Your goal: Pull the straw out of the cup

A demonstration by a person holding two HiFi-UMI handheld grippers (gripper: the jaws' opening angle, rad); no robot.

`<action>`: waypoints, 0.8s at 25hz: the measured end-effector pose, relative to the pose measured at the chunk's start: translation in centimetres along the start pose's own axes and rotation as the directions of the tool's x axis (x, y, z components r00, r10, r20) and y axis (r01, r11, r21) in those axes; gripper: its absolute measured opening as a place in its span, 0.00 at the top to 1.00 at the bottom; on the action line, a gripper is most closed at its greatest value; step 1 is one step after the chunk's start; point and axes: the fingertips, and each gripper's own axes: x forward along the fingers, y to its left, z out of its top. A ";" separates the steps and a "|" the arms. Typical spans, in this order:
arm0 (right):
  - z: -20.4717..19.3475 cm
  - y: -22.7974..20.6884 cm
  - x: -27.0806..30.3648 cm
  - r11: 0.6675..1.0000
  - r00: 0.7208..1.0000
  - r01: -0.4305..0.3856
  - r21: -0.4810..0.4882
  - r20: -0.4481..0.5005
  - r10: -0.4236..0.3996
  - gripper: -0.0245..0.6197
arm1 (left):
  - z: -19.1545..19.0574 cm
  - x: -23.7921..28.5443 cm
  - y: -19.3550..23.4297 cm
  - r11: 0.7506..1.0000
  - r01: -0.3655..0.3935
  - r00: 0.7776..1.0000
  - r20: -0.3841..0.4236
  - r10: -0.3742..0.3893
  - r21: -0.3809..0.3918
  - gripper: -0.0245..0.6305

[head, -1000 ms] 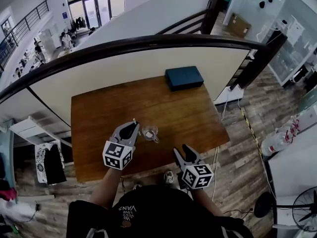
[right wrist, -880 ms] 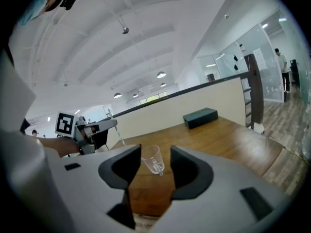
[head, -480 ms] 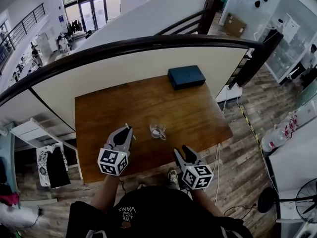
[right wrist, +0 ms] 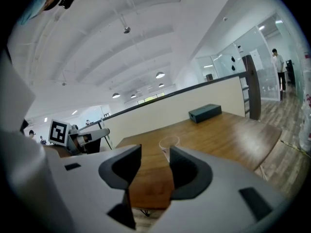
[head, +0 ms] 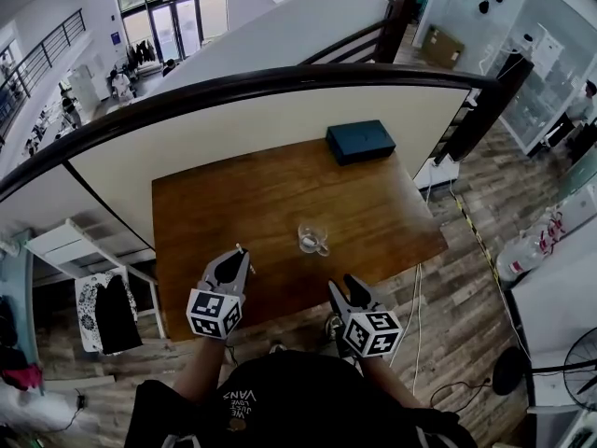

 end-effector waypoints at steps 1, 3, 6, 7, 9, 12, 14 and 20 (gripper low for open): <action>-0.3 0.3 0.0 1.000 1.000 0.002 -0.003 -0.003 -0.002 0.67 | -0.2 -0.4 0.1 1.000 0.000 1.000 0.000 0.000 -0.001 0.93; -0.7 0.9 -0.1 1.000 1.000 0.006 -0.007 -0.005 -0.006 0.68 | -0.6 -1.1 0.2 1.000 0.003 1.000 -0.001 -0.003 -0.002 0.93; -1.3 1.7 -0.1 1.000 1.000 0.013 -0.009 -0.003 -0.013 0.70 | -1.3 -2.2 0.2 1.000 0.010 1.000 -0.007 -0.010 -0.002 0.93; -1.5 1.9 -0.2 1.000 1.000 0.015 -0.010 -0.002 -0.015 0.71 | -1.6 -2.5 0.2 1.000 0.012 1.000 -0.009 -0.012 -0.001 0.93; -1.8 2.3 -0.2 1.000 1.000 0.017 -0.013 -0.003 -0.017 0.73 | -2.2 -3.0 0.1 1.000 0.017 1.000 -0.014 -0.017 -0.001 0.93; -2.0 2.9 -0.4 1.000 1.000 0.019 -0.017 -0.002 -0.019 0.78 | -3.0 -3.7 -0.1 1.000 0.022 0.999 -0.024 -0.022 -0.007 0.93; -2.1 3.3 -0.4 1.000 1.000 0.020 -0.018 -0.001 -0.020 0.80 | -3.4 -4.2 -0.2 1.000 0.026 0.999 -0.030 -0.026 -0.007 0.93; -2.5 4.3 -0.2 1.000 1.000 0.011 -0.018 0.001 -0.011 0.87 | -4.6 -5.0 -0.4 0.999 0.039 0.998 -0.048 -0.040 -0.011 0.93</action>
